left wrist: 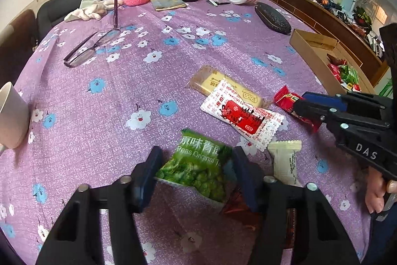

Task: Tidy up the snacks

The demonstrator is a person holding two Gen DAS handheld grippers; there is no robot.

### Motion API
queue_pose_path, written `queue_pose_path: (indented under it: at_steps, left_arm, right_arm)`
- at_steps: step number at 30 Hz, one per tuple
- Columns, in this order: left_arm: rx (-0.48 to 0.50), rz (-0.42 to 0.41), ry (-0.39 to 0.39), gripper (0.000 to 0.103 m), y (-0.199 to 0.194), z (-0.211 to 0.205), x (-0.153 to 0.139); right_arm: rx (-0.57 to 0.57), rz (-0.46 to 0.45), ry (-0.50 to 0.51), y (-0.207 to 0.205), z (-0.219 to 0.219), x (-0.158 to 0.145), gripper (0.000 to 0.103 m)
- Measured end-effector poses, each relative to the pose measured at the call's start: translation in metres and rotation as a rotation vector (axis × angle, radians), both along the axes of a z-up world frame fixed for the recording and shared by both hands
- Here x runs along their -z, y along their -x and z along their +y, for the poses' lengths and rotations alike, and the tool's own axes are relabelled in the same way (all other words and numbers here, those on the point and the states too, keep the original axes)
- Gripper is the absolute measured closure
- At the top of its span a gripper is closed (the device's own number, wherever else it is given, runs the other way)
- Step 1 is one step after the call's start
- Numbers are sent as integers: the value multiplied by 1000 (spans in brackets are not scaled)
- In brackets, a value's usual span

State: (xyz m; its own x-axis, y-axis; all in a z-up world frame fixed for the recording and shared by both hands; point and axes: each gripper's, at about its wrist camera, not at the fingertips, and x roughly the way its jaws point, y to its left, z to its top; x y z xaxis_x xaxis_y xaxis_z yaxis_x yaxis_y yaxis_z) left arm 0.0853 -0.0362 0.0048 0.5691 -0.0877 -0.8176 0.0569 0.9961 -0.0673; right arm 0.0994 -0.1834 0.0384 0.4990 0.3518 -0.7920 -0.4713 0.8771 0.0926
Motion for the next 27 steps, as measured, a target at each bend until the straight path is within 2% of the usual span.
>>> queue_pose_path:
  at_steps: [1, 6, 13, 17, 18, 19, 20, 27]
  left_arm:
    - [-1, -8, -6, 59, 1, -1, -1]
    - [-27, -32, -7, 60, -3, -1, -2]
    - [-56, -102, 56, 64, -3, 0, -13]
    - [-55, -138, 100, 69, 0, 1, -21]
    - [-56, -142, 107, 71, 0, 1, -22]
    - [-54, -147, 122, 79, 0, 2, -23]
    - [-51, -148, 128, 84, 0, 2, -23]
    - [-57, -111, 178, 84, -3, 13, -19]
  right_arm:
    - [2, -2, -2, 0, 0, 0, 83]
    - [33, -13, -38, -1, -7, -6, 83]
    - [90, -45, -102, -2, -19, -16, 82]
    - [117, -48, -122, -5, -24, -17, 82]
    - [121, -48, -126, -5, -26, -17, 82]
    - [123, -48, -129, -6, -27, -17, 82]
    - [126, -50, -134, -6, -28, -18, 82]
    - [119, -40, -150, -7, -27, -16, 82]
